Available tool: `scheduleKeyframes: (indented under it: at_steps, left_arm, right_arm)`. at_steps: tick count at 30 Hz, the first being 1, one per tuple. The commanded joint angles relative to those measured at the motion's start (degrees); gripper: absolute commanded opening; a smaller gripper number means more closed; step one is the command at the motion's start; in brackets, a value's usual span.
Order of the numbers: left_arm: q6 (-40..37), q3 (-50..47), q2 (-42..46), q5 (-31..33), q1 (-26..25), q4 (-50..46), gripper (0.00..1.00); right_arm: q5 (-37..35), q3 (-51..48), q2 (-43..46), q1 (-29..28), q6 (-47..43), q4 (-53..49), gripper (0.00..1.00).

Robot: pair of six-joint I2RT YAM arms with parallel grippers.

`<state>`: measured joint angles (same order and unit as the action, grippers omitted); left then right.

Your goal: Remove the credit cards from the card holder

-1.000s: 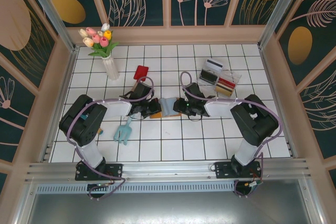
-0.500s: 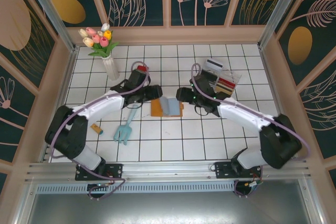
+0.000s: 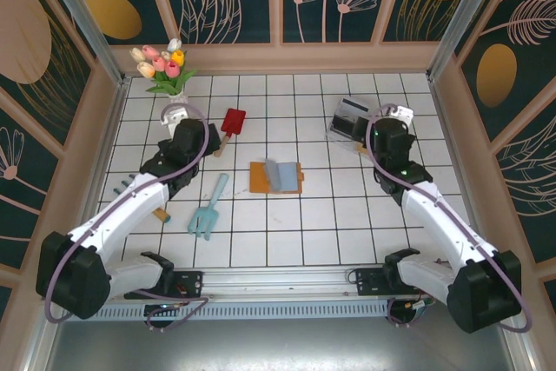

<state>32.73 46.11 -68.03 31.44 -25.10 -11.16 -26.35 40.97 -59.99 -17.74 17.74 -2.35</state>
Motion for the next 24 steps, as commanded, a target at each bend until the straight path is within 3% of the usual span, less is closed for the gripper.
scheduleKeyframes:
  at_steps: [1, 9, 16, 19, 24]
  left_arm:
    - [-4.1, -7.1, 3.85, 9.86, 1.96, 8.83, 0.98]
    - [-5.4, -22.22, 11.24, 14.65, 7.94, 23.31, 0.98]
    - [-17.03, -27.12, 9.94, 14.34, 11.67, 34.71, 0.99]
    - [-18.38, -29.18, 8.0, 10.46, 15.05, 38.44, 0.99]
    - [-22.22, -35.25, 3.79, 3.03, 18.08, 54.59, 0.98]
  right_arm:
    - [-5.13, -6.3, 3.24, 3.0, -5.81, 8.99, 0.99]
    - [-6.79, -23.23, 6.9, 8.24, -8.32, 27.21, 0.99]
    - [-1.9, -31.14, 3.54, 10.31, -10.27, 39.95, 0.99]
    - [0.43, -32.96, 0.13, 10.38, -11.63, 46.66, 0.99]
    - [3.92, -32.2, -6.59, 10.58, -15.46, 54.5, 0.99]
